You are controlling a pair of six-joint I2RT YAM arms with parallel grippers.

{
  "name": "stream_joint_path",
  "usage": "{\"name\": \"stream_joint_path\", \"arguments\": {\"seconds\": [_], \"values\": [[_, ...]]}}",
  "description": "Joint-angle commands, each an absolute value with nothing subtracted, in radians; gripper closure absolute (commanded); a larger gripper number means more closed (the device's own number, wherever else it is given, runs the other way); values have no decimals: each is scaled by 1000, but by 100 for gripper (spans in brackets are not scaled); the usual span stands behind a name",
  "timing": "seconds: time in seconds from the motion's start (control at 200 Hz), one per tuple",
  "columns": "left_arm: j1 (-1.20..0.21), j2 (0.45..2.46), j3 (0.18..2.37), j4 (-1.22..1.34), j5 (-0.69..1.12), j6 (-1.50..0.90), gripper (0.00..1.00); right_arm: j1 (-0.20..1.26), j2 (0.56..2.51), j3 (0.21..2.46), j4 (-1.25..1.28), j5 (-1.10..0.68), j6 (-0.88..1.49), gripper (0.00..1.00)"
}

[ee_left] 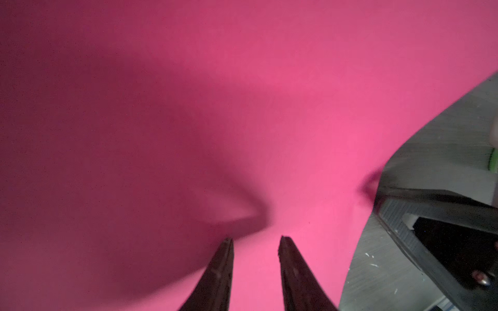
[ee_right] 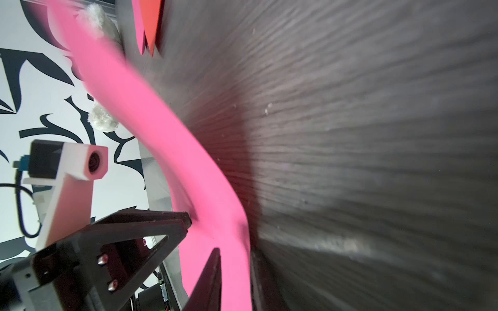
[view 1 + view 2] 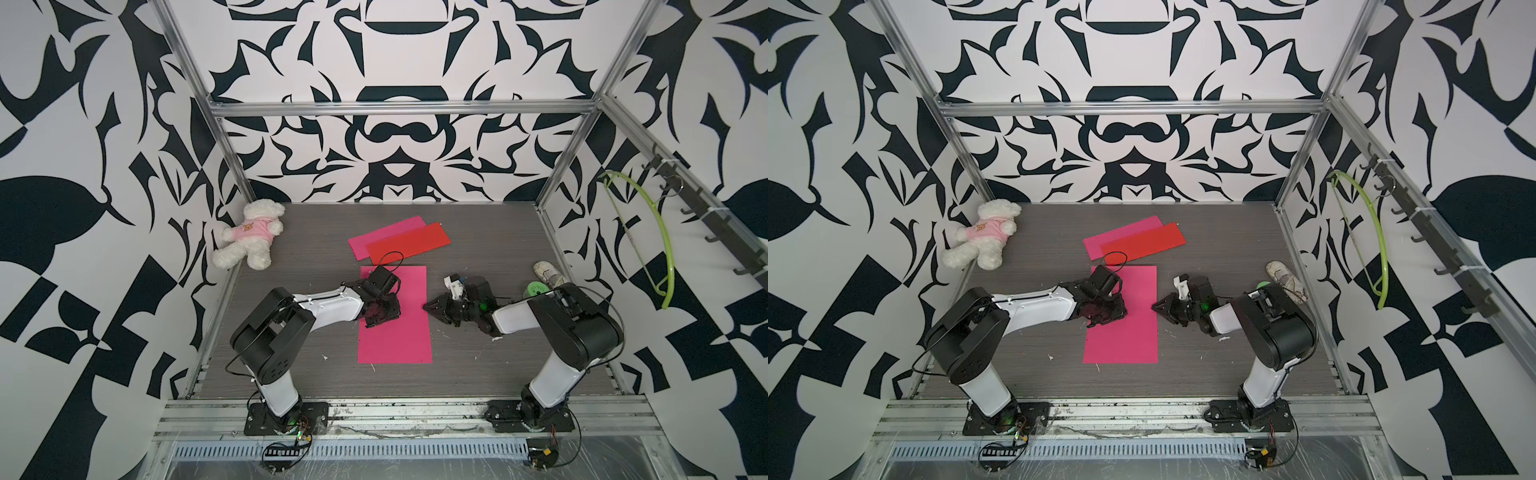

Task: Fold the rectangular paper in half along the long edge
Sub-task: Fold the paper at the center of the board.

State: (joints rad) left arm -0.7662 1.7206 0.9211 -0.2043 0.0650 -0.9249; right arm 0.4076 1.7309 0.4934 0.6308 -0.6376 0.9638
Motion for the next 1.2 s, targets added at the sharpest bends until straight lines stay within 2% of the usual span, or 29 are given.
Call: {"name": "stream_joint_path", "arguments": {"seconds": [0.0, 0.25, 0.35, 0.465, 0.645, 0.725, 0.825, 0.905, 0.975, 1.195], "values": [[-775, 1778, 878, -300, 64, -924, 66, 412, 1762, 504, 637, -635, 972, 77], [-775, 1773, 871, -299, 60, -925, 66, 411, 1778, 542, 588, -617, 935, 74], [-775, 1768, 867, -300, 57, -927, 66, 410, 1765, 537, 583, -615, 936, 84], [-775, 1768, 866, -297, 58, -930, 66, 410, 1751, 529, 556, -603, 922, 100], [-775, 1760, 868, -304, 54, -928, 63, 411, 1740, 533, 526, -591, 902, 100], [-775, 1747, 867, -309, 46, -927, 55, 410, 1731, 541, 504, -592, 888, 100], [-775, 1706, 859, -310, 26, -929, 31, 409, 1713, 552, 446, -588, 842, 100], [-773, 1661, 856, -336, -16, -931, 19, 402, 1693, 563, 369, -580, 787, 100], [-765, 1630, 856, -374, -53, -930, 16, 389, 1670, 568, 320, -577, 749, 100], [-718, 1591, 808, -417, -83, -930, 16, 352, 1618, 592, 199, -593, 661, 100]]}}
